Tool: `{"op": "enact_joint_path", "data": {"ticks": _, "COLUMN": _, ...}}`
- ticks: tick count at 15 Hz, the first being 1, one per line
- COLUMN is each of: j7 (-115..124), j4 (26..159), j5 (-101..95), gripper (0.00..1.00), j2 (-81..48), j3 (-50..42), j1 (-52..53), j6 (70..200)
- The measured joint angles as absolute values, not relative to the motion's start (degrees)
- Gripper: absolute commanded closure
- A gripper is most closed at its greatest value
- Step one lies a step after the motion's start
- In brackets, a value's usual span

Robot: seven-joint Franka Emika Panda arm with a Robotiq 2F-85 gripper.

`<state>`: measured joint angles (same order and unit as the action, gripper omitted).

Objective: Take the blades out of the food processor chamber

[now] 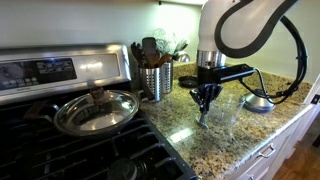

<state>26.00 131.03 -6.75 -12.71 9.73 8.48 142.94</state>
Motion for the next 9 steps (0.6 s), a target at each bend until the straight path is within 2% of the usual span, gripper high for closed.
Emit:
{"op": "enact_joint_path", "data": {"ticks": 7, "j7": 25.99, "j4": 131.26, "j5": -6.66, "gripper": 0.05, "j2": -11.13, "j3": 9.70, "j1": 9.52, "j6": 143.04}}
{"op": "enact_joint_path", "data": {"ticks": 9, "j7": 25.98, "j4": 131.57, "j5": -6.39, "gripper": 0.00, "j2": -9.70, "j3": 9.69, "j1": 9.57, "j6": 143.02}}
